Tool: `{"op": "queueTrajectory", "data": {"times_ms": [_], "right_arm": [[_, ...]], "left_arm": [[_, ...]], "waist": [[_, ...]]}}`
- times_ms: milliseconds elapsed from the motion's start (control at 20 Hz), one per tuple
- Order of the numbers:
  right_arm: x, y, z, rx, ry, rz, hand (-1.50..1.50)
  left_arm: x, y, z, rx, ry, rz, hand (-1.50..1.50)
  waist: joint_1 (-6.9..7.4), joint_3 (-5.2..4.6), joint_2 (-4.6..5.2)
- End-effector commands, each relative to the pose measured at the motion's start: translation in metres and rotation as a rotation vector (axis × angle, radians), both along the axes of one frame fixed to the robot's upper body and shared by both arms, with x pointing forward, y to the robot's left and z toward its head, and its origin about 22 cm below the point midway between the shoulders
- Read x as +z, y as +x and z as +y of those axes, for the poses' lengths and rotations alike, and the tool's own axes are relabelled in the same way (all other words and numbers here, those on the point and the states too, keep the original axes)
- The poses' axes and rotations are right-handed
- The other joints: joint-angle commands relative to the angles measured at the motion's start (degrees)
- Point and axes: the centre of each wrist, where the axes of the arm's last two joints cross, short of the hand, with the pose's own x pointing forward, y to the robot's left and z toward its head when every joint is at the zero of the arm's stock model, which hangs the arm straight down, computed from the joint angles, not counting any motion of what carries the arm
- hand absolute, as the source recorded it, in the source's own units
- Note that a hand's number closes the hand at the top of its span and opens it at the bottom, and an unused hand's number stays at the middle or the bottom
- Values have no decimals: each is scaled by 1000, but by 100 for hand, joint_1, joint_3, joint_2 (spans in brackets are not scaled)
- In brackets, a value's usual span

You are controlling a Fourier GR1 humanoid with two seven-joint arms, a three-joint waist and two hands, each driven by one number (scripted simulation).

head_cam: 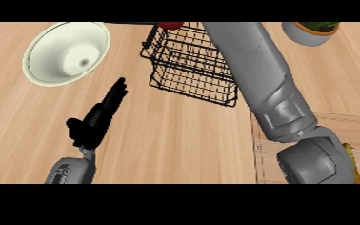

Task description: Pick the tomato from the cutting board and place it in the tiered basket

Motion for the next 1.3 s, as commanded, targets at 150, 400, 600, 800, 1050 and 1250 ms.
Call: {"op": "queueTrajectory", "data": {"times_ms": [150,400,600,800,1050,1250], "right_arm": [[2,0,-4,-76,156,-18,-150],[7,6,-34,-329,65,-224,-150],[29,11,-83,-522,49,-334,-150],[37,1,-135,-632,113,-443,-150],[19,-30,-212,-648,193,-500,-150],[15,-70,-285,-630,171,-491,-150]], "left_arm": [[6,9,11,27,2,40,0],[2,-12,9,20,-7,24,0],[-1,-13,24,32,3,17,0],[1,-17,31,67,-1,23,0],[-7,-18,17,88,4,31,0],[0,-14,24,84,0,34,0]], "waist": [[-133,2,-21],[-162,2,-53],[-250,1,-63],[-387,8,-115],[-478,11,-122],[-541,12,-126]]}}
